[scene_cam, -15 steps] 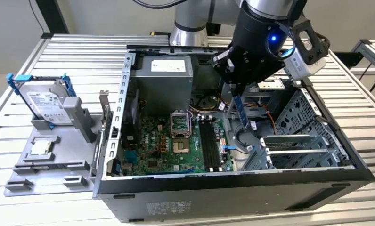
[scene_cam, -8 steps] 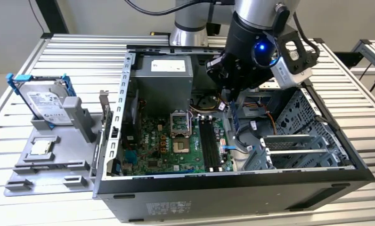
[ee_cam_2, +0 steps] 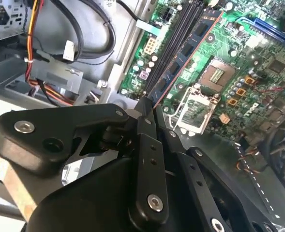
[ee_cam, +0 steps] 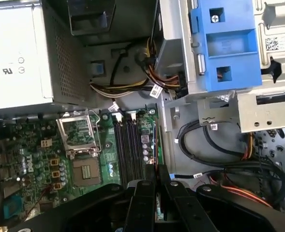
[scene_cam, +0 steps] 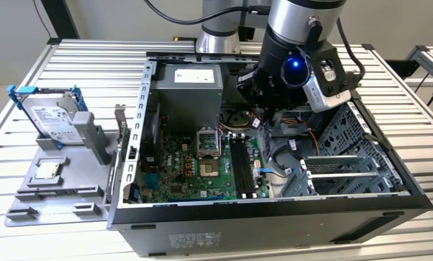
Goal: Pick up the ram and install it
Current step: 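Insert the ram into the slot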
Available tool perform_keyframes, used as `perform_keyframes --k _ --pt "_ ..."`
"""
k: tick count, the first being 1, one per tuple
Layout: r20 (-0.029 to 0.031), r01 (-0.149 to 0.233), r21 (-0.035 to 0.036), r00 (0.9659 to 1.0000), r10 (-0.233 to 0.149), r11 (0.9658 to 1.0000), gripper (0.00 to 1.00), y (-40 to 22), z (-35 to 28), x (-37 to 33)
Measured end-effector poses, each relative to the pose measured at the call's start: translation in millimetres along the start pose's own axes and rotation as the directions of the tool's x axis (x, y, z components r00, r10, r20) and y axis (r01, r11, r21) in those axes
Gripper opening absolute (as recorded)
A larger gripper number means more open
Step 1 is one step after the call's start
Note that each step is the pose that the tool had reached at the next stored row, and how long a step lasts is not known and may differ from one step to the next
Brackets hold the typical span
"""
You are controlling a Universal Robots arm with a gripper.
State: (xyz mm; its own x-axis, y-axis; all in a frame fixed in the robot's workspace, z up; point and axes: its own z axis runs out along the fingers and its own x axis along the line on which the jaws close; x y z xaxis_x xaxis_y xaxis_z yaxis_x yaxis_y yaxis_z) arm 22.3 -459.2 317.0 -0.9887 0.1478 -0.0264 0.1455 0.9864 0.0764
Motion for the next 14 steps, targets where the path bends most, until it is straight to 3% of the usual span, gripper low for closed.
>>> perform_keyframes --k 2,6,9,14 --pt "0.0 0.0 0.0002 1.0 0.0 1.0 0.0 -0.2 3.4 0.0" --pt "-0.0023 0.003 0.0005 1.0 -0.003 1.0 0.0 -0.5 3.5 -0.3" --pt "-0.0065 0.057 -0.0003 0.9984 -0.057 0.9984 0.0 -0.6 4.9 -0.2" --pt "-0.0121 0.134 -0.0012 0.9909 -0.134 0.991 0.0 -1.0 10.0 -0.1"
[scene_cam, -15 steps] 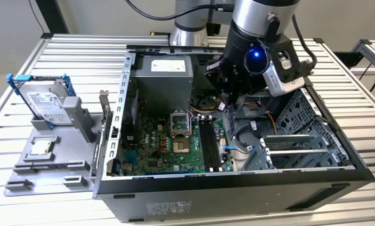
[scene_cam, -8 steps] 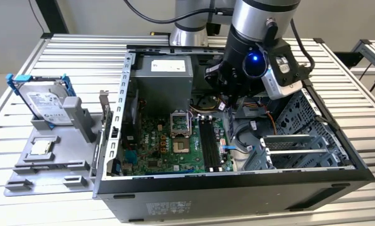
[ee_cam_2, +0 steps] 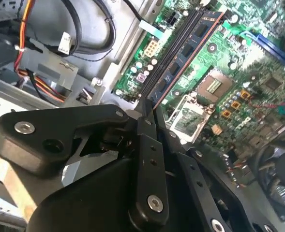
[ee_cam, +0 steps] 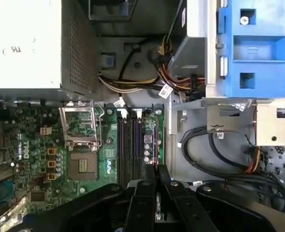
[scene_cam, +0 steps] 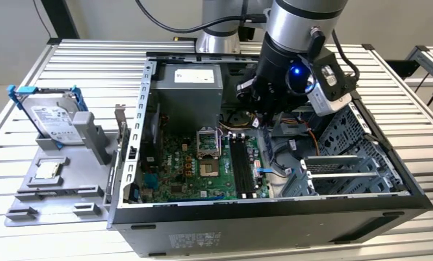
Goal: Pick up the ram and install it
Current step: 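Insert the ram into the slot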
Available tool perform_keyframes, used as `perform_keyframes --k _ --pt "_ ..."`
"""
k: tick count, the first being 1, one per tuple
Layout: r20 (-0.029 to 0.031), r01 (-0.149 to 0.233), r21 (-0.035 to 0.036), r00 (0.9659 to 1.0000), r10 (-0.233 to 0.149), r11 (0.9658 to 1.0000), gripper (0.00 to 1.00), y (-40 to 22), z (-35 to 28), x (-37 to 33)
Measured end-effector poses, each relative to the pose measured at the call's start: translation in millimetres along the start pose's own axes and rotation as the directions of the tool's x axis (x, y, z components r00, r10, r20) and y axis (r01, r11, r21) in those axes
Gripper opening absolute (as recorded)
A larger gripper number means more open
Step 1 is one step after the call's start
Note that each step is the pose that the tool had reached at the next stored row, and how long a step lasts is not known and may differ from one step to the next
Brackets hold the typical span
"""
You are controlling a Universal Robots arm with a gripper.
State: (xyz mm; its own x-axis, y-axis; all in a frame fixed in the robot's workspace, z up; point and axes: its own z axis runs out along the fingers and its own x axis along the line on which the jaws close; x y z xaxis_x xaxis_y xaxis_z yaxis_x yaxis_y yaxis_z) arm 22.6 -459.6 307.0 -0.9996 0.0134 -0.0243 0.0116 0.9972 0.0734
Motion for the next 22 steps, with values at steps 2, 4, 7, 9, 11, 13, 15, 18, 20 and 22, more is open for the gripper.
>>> perform_keyframes --k 2,4,7,9,11,13,15,18,20,22 --pt "-0.0006 0.009 -0.0003 1.0 -0.009 1.0 0.0 -0.3 3.6 0.1" --pt "-0.0009 0.011 0.0003 0.9999 -0.011 0.9999 0.0 -0.5 7.1 0.2" --pt "-0.0009 0.014 0.0229 0.9999 -0.014 0.9996 0.0 -0.6 8.8 0.2" --pt "-0.0004 0.014 0.035 0.9999 -0.014 0.9993 0.0 -0.8 10.5 0.2" --pt "-0.0001 0.014 0.037 0.9999 -0.014 0.9992 0.0 -0.4 14.1 0.3" --pt "0.0001 0.014 0.0367 0.9999 -0.014 0.9992 0.0 -0.5 17.8 0.4" --pt "0.0001 0.014 0.0368 0.9999 -0.014 0.9992 0.0 -0.7 21.4 0.5" --pt "0.0 0.014 0.0369 0.9999 -0.014 0.9992 0.0 -1.3 26.9 1.0" --pt "0.0 0.014 0.0369 0.9999 -0.014 0.9992 0.0 -1.9 30.5 1.4" --pt "0.0 0.014 0.0369 0.9999 -0.014 0.9992 0.0 -2.7 34.0 2.5"
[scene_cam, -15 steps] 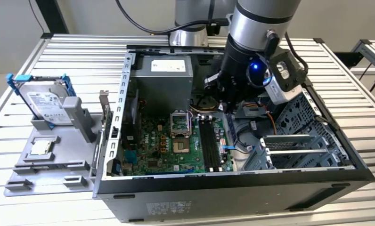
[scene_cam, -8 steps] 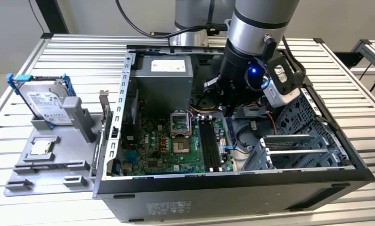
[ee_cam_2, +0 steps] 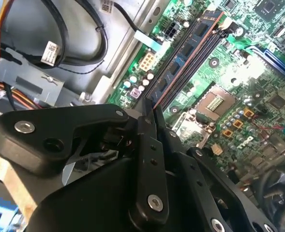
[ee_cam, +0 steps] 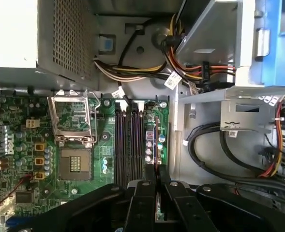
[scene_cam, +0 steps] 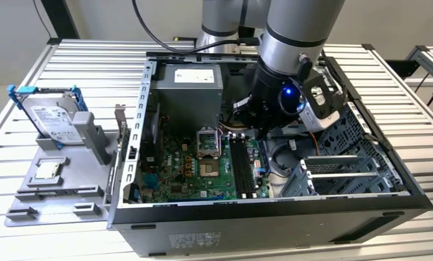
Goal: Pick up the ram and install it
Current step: 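Insert the ram into the slot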
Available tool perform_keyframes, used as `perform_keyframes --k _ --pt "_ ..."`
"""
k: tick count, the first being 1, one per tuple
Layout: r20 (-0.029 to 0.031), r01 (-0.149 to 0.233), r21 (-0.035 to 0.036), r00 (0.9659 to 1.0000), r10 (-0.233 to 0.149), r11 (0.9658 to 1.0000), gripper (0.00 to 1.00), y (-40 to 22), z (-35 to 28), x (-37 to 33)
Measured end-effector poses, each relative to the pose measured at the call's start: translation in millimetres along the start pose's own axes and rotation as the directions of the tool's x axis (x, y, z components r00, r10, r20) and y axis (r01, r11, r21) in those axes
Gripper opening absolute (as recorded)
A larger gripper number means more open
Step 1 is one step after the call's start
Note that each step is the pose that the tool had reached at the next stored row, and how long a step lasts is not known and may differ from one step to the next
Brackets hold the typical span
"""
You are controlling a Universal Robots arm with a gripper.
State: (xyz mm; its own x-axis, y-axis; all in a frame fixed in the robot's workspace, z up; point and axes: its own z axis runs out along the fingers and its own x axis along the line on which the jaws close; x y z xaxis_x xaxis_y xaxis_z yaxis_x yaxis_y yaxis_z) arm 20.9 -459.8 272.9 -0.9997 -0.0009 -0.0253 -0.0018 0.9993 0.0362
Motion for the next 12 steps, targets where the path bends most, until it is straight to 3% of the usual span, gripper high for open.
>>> perform_keyframes --k 5,12 --pt "0.0001 0.0 -0.0001 1.0 0.0 1.0 0.0 -1.6 9.0 4.2" --pt "0.0 0.0 -0.0001 1.0 0.0 1.0 0.0 -2.4 21.7 5.0"
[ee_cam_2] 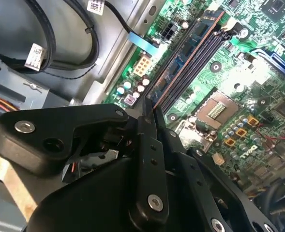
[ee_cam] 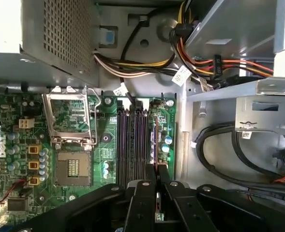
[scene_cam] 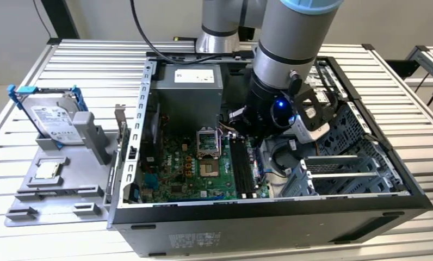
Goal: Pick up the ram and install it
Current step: 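Insert the ram into the slot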
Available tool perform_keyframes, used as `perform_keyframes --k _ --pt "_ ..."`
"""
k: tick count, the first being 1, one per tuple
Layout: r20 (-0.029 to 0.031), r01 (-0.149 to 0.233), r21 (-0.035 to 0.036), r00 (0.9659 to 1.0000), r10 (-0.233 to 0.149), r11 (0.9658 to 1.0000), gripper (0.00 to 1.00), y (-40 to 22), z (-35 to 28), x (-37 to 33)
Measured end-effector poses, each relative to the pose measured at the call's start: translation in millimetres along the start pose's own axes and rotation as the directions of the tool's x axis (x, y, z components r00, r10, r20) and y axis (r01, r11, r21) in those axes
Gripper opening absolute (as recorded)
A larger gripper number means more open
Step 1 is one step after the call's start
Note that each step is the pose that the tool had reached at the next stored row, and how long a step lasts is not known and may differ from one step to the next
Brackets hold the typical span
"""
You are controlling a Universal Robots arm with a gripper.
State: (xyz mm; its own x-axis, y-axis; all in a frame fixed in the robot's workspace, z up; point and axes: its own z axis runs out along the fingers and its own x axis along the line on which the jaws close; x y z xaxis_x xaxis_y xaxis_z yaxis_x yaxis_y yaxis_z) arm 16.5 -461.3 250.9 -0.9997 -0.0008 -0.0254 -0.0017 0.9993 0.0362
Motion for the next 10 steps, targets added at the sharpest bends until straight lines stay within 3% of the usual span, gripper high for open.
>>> perform_keyframes --k 10 --pt "0.0 0.0 0.0 1.0 0.0 1.0 0.0 -0.6 18.0 4.8"
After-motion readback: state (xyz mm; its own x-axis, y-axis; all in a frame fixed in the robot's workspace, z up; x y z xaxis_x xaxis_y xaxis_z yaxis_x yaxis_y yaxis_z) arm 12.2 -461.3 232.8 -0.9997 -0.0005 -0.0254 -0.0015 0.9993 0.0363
